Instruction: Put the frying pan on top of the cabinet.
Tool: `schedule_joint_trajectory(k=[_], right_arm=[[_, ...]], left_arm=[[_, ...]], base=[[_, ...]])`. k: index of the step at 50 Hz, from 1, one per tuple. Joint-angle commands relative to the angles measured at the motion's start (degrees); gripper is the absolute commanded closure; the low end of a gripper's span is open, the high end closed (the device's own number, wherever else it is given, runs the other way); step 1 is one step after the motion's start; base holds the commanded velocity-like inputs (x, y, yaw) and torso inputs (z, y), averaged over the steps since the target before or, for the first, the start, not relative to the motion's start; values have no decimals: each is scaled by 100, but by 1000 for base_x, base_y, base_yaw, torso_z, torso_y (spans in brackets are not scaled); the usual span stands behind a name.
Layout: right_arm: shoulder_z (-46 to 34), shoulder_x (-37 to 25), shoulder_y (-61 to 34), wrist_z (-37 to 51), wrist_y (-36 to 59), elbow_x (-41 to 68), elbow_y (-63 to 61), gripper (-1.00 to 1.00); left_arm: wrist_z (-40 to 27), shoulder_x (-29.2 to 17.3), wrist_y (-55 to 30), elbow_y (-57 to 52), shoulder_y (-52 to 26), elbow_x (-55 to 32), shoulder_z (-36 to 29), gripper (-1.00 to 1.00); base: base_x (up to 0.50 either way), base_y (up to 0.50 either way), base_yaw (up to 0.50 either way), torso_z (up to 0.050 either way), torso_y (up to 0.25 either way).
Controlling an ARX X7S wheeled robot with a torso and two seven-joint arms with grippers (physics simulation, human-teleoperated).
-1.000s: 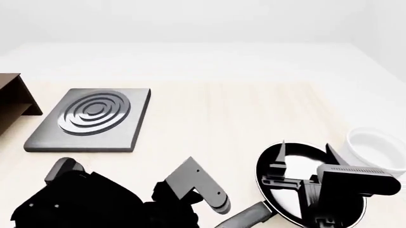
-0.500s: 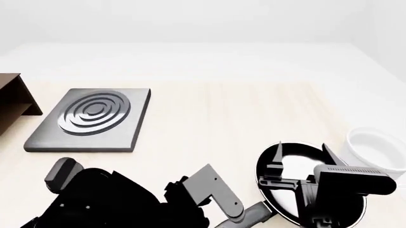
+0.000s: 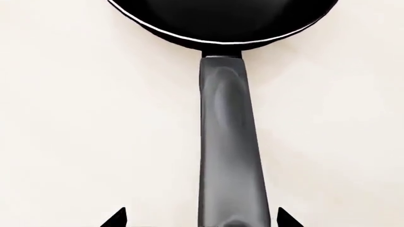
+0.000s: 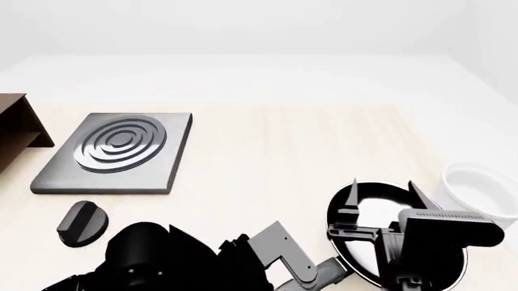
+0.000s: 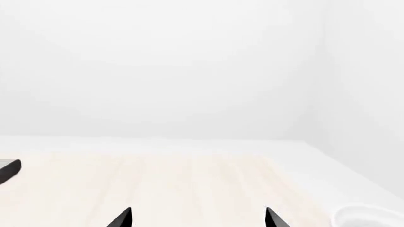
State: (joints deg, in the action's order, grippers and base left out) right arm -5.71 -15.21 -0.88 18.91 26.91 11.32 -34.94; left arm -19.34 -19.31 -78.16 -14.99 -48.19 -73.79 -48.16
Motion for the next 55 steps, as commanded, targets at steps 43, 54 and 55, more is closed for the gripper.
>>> schedule_joint_trajectory(k=[43,54,55], right_arm=[[-126,-101,-18,99,-90,105,19,-100],[-128,-127,-32,140,-66,124,-13,-100],[-136,-130,-32,142,-70,120,-14,-100]], left_arm=[[435,-229,397,196,19,605,-744,100],[251,-1041,682,54,-160,354,55,100],[253,-1103,740,20,-163,401,82,100]], base=[[0,0,0,0,0],[0,0,1,0,1],[0,0,3,0,0]])
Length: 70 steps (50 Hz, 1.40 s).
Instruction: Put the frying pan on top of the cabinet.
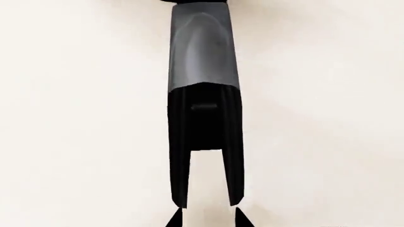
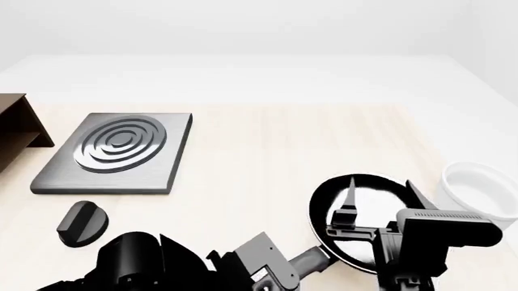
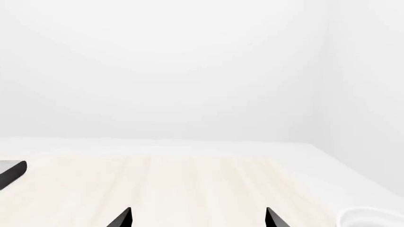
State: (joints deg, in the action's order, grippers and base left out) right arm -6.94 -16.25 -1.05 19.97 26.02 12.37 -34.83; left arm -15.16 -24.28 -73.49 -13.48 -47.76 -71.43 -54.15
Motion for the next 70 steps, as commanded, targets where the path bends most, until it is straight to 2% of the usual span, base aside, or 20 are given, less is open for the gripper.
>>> schedule_joint_trajectory(k=[1,15,21,30,35,41,45,46,48,51,58,61,63,70], right_arm=[[-18,-24,-15,39,19,16,-22,-100],[-41,-48,-16,76,10,35,-29,-100],[-57,-62,-31,89,25,44,-46,-100],[-51,-78,-48,96,19,83,-32,-100],[-57,-91,-49,105,28,96,-41,-100],[-80,-114,-86,120,77,100,-86,-100],[-103,-122,-108,128,103,103,-100,-100],[-99,-125,-116,133,117,109,-112,-100],[-97,-130,-121,135,122,119,-115,-100],[-103,-138,-133,139,132,125,-115,-100],[-105,-147,-101,152,94,136,-113,-100],[-99,-149,-74,158,67,138,-99,-100],[-92,-149,-61,159,37,144,-81,-100],[-107,-154,-58,164,9,154,-48,-100]], left_arm=[[-179,-702,280,-70,-213,5,850,100],[-320,-1346,831,449,-255,-322,1843,100],[-371,-1318,866,911,-961,-305,2156,100],[-183,-915,581,2182,-2478,106,2042,100],[198,-667,617,3383,-3391,612,1806,100],[790,-186,1147,5358,-4420,1755,1091,100],[1492,674,2090,8100,-5309,2695,525,100],[1454,904,2418,8832,-5510,2971,439,100],[1151,876,2355,8844,-5532,3248,767,100],[376,801,2194,8846,-5598,3859,1723,100],[-144,855,1904,8846,-5707,5822,3805,100],[-379,839,1860,8846,-5741,6410,4414,100],[-787,756,1794,8847,-5780,6646,4870,100],[-1703,552,1697,8847,-5874,7012,5754,100]], base=[[0,0,0,0,0],[0,0,0,0,2],[0,0,0,0,2],[0,0,0,0,2],[0,0,0,0,2],[0,0,0,0,2],[0,0,1,0,2],[0,0,0,0,0],[0,0,1,0,5],[0,1,1,0,0],[0,0,0,2,2],[0,0,0,0,3],[0,0,0,0,0],[0,0,0,0,0]])
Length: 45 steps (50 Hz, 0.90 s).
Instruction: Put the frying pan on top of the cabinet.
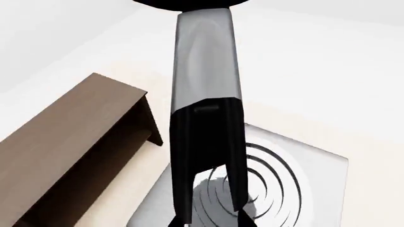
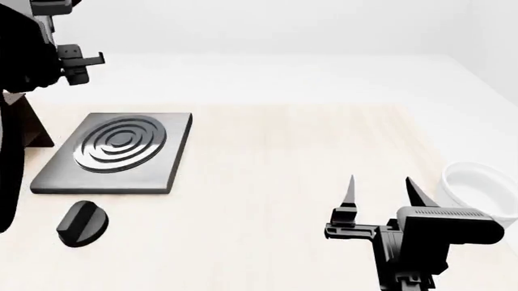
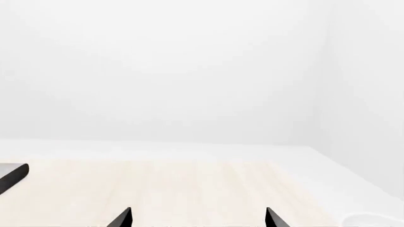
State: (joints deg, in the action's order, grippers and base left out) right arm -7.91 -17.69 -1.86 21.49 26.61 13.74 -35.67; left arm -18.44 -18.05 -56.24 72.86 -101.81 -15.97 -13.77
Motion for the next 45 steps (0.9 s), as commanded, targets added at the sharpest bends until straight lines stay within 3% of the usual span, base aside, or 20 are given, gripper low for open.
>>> schedule_joint_trajectory(k=[1,15,22,40,45], right_arm=[[-11,-12,23,15,-50,20,36,-100],[-24,-33,54,35,-89,47,52,-100],[-50,-47,16,47,-53,57,39,-100],[-73,-68,18,72,-80,89,42,-100],[-80,-72,31,81,-103,93,55,-100]], left_arm=[[-1368,-67,-28,213,-470,1499,1744,100],[-2726,-566,-81,213,-492,1524,2870,100],[-3125,-723,-59,213,-401,1561,3073,100],[-2963,-796,-64,213,-224,1590,3009,100],[-3000,-812,-49,213,-166,1582,3054,100]], base=[[0,0,0,0,10],[0,0,0,0,1],[0,0,-1,1,0],[0,0,-1,1,1],[0,1,-1,0,-218]])
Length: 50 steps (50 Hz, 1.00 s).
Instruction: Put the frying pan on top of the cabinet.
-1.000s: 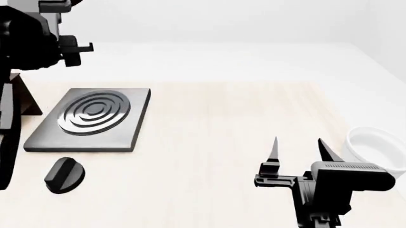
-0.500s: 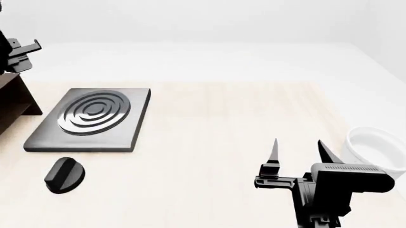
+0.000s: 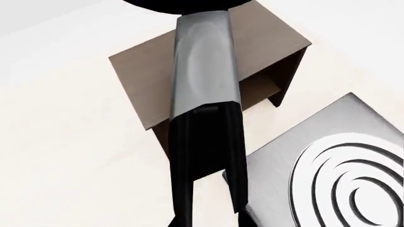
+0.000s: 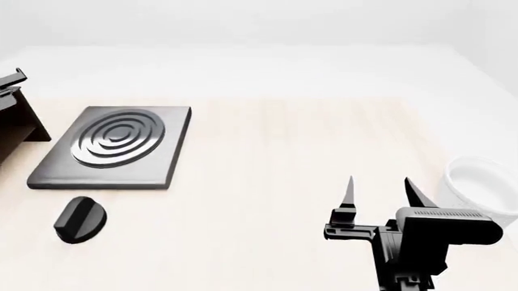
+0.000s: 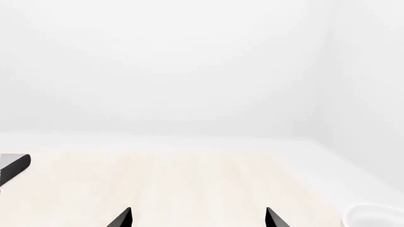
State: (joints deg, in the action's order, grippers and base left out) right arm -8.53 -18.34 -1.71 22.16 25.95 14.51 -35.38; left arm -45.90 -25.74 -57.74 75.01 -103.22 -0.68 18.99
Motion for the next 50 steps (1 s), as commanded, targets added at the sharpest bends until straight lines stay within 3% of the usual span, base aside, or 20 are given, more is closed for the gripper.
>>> schedule_joint_trajectory(k=[1,16,37,38,50], right_arm=[[-23,-6,15,14,-40,15,34,-100],[-43,-22,39,37,-82,37,61,-100],[-68,-74,3,83,-26,65,14,-100],[-67,-76,2,87,-22,69,7,-100],[-94,-80,-1,87,-69,90,51,-100]], left_arm=[[-263,-47,98,-2,-4,59,-218,100],[-461,-105,114,-2,63,15,61,100],[-493,-137,163,-2,55,66,147,100],[-531,-142,163,-2,47,60,172,-100],[-151,-78,265,-1,-31,96,-258,-100]], base=[[0,0,-3,0,-250],[0,1,0,0,-245],[0,0,0,0,0],[0,0,0,0,0],[0,0,0,0,188]])
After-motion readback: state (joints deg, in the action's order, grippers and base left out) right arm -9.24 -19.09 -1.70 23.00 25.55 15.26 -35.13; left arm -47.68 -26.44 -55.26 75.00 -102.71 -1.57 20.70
